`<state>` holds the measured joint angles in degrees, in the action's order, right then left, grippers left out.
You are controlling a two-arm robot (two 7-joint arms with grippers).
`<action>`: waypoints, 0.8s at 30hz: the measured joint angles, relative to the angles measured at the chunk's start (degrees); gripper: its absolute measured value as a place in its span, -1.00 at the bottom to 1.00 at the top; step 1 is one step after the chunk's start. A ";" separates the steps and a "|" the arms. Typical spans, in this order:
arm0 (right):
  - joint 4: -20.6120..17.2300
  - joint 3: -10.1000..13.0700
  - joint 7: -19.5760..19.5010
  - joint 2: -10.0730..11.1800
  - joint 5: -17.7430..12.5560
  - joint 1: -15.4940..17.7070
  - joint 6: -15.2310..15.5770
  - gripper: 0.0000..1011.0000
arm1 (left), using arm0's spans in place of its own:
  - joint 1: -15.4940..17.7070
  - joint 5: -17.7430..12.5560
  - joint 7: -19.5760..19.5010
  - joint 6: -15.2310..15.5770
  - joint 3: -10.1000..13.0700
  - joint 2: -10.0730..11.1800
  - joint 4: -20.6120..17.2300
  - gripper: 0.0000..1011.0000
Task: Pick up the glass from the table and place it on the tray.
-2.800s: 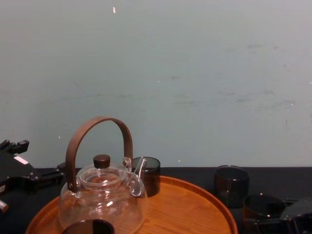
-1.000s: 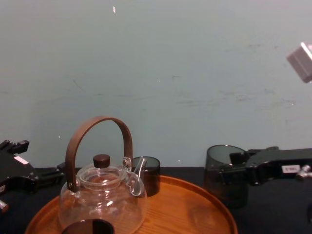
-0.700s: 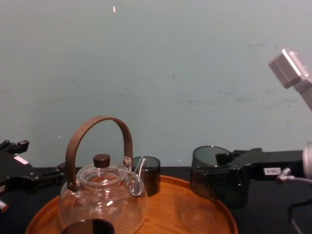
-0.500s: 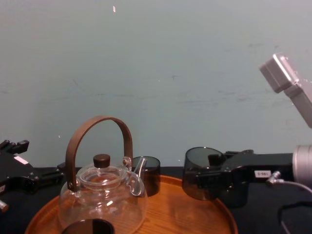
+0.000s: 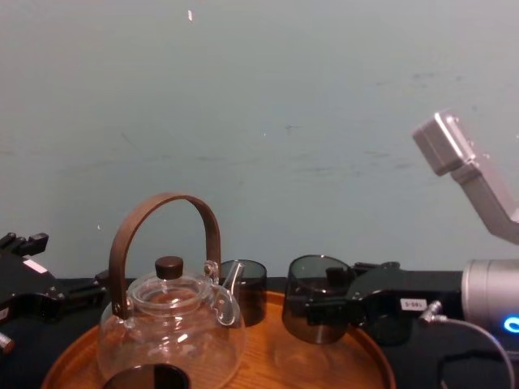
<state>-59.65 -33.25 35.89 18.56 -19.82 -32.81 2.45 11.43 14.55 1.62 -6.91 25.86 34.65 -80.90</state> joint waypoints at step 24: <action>9.66 -0.60 1.25 -4.31 2.77 -3.55 -0.29 0.79 | 0.00 0.00 0.00 0.00 0.00 0.00 0.00 0.98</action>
<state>-50.00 -33.85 37.13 14.25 -17.05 -36.36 2.16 11.43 14.55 1.62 -6.91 25.86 34.64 -80.90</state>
